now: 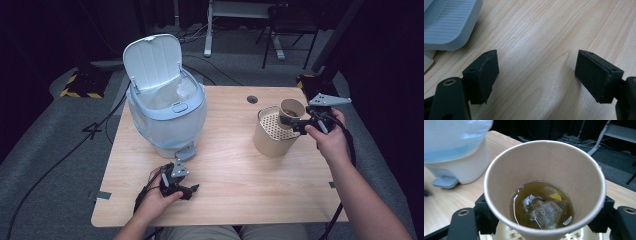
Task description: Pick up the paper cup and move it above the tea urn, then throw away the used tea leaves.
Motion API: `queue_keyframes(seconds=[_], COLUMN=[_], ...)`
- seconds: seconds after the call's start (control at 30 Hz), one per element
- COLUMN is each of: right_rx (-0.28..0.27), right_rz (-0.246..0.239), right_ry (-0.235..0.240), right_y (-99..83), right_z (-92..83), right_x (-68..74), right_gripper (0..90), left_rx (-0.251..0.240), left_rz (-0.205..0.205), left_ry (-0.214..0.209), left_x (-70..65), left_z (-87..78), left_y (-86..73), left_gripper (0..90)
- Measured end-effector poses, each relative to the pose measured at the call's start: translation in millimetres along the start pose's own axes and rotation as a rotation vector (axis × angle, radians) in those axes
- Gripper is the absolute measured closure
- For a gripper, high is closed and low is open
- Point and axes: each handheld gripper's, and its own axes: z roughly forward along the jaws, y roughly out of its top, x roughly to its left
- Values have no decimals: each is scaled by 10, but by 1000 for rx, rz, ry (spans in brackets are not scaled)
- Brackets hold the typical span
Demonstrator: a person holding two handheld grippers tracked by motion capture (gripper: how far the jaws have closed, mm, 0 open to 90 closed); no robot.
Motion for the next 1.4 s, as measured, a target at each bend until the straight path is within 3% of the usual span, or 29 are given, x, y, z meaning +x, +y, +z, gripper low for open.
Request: queue_keyframes(seconds=[0.2, 0.67, 0.83, 0.93, 0.97, 1.0, 1.03, 1.07, 1.1, 1.13, 1.17, 1.2, 1.23, 1.33, 1.4], right_rx=[30, 40, 99, 117, 142, 142, 153, 180, 197, 197, 232, 232, 256, 275, 298], right_rz=[-26, -10, -156, -189, -234, -234, -263, -328, -359, -359, -419, -419, -466, -502, -563], right_ry=[-53, -51, -127, -149, -185, -185, -203, -248, -266, -266, -300, -300, -330, -352, -389], right_y=[9, 5, 64, 80, 92, 92, 96, 105, 109, 109, 120, 120, 135, 155, 182], right_z=[98, 61, 22, 9, -2, -2, -3, -3, -1, -1, 1, 1, 2, -1, -6], right_x=[-152, -227, -166, -149, -131, -131, -123, -101, -92, -92, -79, -79, -75, -82, -101], right_gripper=[274, 277, 278, 282, 282, 282, 283, 283, 283, 283, 283, 283, 284, 284, 285], left_rx=[-1, 0, -3, -3, 0, 0, -2, -2, -2, -2, -2, -2, -2, 0, -2], left_rz=[0, 0, 1, 0, 1, 1, -1, 2, 2, 2, 3, 3, 2, 1, -2], left_ry=[0, 0, -1, 0, 1, 1, 1, 0, 0, 0, 0, 0, 0, 1, 1], left_x=[0, 0, 1, 1, 1, 1, 0, 2, 2, 2, 4, 4, 2, 1, -1], left_z=[1, 0, 3, 4, 2, 2, 3, 3, 3, 3, 3, 3, 3, 2, 4], left_y=[-1, 0, 1, 1, 1, 1, 1, 2, 2, 2, 2, 2, 2, 1, 1], left_gripper=[200, 200, 199, 198, 198, 198, 198, 198, 198, 198, 198, 198, 198, 198, 198])
